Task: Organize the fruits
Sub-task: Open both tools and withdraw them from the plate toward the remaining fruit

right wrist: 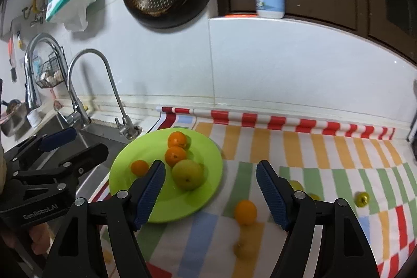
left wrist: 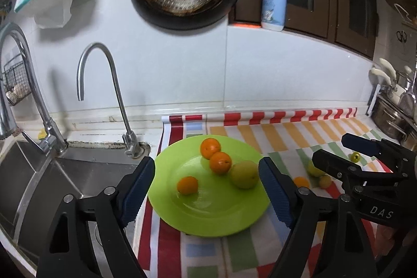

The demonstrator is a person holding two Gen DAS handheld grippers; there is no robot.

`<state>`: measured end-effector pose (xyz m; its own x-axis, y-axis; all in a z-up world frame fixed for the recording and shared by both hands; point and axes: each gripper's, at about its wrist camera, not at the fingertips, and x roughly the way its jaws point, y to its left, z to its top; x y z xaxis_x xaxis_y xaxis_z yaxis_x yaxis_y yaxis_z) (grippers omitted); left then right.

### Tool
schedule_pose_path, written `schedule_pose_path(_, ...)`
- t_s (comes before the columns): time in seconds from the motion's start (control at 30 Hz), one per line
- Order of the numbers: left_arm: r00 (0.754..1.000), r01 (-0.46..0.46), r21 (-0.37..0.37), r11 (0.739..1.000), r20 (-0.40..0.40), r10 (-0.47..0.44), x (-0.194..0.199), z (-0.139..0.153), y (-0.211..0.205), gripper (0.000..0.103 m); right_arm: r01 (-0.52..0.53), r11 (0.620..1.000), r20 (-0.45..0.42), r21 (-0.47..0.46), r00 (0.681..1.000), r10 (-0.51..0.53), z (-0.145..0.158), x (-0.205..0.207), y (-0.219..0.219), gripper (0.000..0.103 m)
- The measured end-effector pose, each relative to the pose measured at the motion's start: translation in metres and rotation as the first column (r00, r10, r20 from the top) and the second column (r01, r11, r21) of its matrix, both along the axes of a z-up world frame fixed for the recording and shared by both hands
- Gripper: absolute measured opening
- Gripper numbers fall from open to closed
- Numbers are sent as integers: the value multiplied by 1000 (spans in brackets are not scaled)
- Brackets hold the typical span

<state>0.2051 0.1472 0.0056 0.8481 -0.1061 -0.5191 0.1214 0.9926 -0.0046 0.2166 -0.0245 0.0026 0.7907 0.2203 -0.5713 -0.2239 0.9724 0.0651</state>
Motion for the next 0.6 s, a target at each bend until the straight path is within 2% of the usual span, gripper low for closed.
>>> schedule_pose_path(0.23, 999, 25, 11, 1000, 47, -25, -29, 11, -26, 90, 36, 999, 32, 8, 999, -36, 8, -30, -26, 77)
schedule_pose_path(0.6, 996, 48, 19, 999, 81, -49, -55, 18, -63, 90, 67, 998, 71, -11, 995, -67, 15, -62, -65, 77)
